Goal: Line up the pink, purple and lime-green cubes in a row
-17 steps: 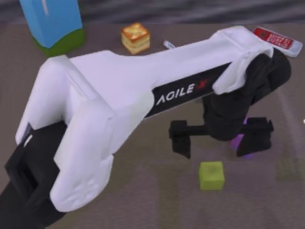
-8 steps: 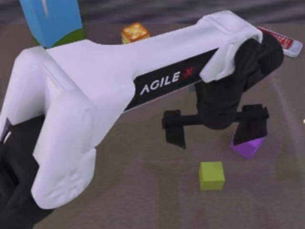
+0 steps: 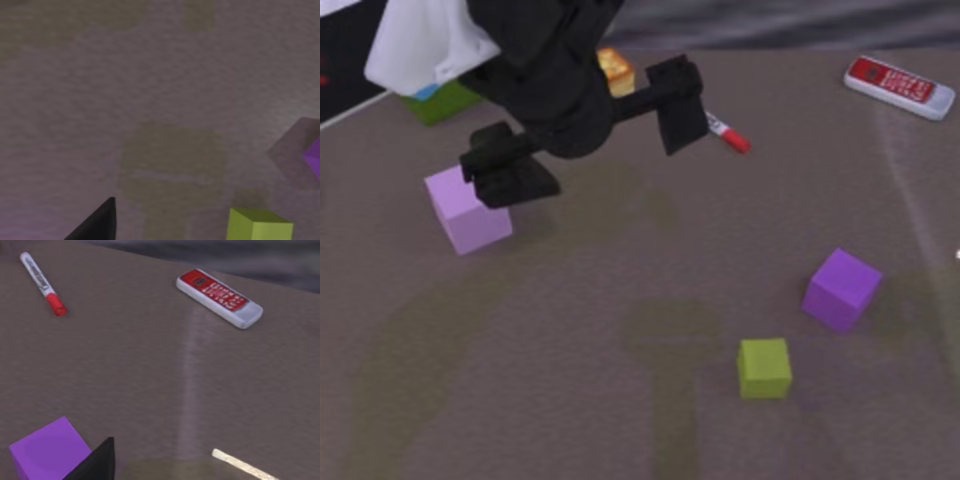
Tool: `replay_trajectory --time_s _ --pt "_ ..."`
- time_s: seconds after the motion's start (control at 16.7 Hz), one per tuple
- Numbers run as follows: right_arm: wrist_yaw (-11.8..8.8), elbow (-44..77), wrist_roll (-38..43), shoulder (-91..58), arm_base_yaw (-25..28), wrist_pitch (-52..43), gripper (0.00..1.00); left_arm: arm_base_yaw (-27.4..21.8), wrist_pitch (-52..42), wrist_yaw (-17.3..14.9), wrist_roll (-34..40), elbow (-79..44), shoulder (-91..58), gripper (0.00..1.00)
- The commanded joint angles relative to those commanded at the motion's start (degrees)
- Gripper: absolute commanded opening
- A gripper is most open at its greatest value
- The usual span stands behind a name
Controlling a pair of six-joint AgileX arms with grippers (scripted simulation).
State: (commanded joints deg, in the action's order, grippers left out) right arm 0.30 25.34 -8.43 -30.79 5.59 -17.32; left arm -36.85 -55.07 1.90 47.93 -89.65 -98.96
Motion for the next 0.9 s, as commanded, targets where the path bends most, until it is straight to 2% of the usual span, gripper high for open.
replay_trajectory --time_s 0.48,0.9 --pt "-0.28 31.26 -11.01 -42.86 7.72 -22.27 1.00 21.06 26.37 0.02 -19.96 48.49 52.99 1.00" --pt "-0.29 53.56 -18.61 -74.35 12.92 -37.96 1.00 33.78 46.69 -1.10 -39.65 79.27 86.24 1.00"
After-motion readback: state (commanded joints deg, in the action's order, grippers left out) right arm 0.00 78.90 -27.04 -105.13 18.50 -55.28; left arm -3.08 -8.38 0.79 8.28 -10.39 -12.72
